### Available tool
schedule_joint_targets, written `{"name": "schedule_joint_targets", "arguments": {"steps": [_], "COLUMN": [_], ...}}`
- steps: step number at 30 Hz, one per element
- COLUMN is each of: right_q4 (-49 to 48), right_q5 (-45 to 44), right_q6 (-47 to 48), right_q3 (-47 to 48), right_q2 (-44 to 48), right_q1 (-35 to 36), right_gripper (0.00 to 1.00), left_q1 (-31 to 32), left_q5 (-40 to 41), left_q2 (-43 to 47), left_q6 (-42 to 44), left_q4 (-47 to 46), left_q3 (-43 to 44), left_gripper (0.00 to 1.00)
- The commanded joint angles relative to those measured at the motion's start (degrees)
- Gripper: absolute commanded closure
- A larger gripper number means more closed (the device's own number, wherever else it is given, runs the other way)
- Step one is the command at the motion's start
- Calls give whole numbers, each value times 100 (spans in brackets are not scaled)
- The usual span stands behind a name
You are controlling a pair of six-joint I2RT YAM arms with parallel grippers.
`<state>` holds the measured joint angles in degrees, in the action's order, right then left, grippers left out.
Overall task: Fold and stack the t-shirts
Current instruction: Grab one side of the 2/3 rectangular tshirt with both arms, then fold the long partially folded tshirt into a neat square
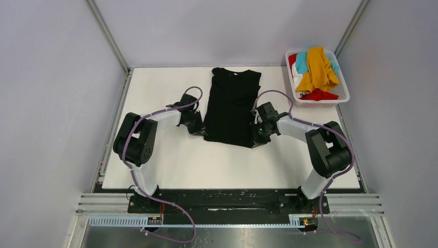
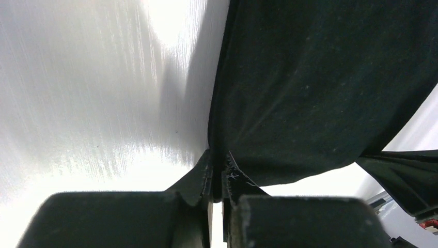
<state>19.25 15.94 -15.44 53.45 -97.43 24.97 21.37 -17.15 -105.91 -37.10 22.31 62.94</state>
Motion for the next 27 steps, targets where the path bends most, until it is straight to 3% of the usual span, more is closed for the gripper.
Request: {"name": "schedule_joint_targets", "arguments": {"steps": [1, 8, 12, 16, 20, 27], "right_q4": [70, 1067, 1984, 2301, 2195, 420], "right_q5": [271, 1294, 1917, 1867, 1406, 1317], "right_q6": [-31, -146, -130, -239, -136, -330], "right_q3": [-235, -971, -937, -478, 142, 539], "right_q2": [124, 1739, 2720, 3434, 3441, 3080], "right_q1": [55, 452, 578, 571, 222, -557], "right_gripper": [97, 100, 100, 100, 100, 100], "left_q1": [56, 413, 628, 671, 642, 200], "left_q5": [194, -27, -393, -866, -736, -166], "left_q2": [280, 2140, 3140, 3852, 3807, 3078], "left_q6": [-12, 38, 16, -156, -48, -9], "left_q4": [170, 1012, 1794, 1918, 1909, 1332], "left_q3": [-473, -1488, -1502, -1288, -566, 526], "left_gripper": [100, 100, 100, 100, 100, 100]}}
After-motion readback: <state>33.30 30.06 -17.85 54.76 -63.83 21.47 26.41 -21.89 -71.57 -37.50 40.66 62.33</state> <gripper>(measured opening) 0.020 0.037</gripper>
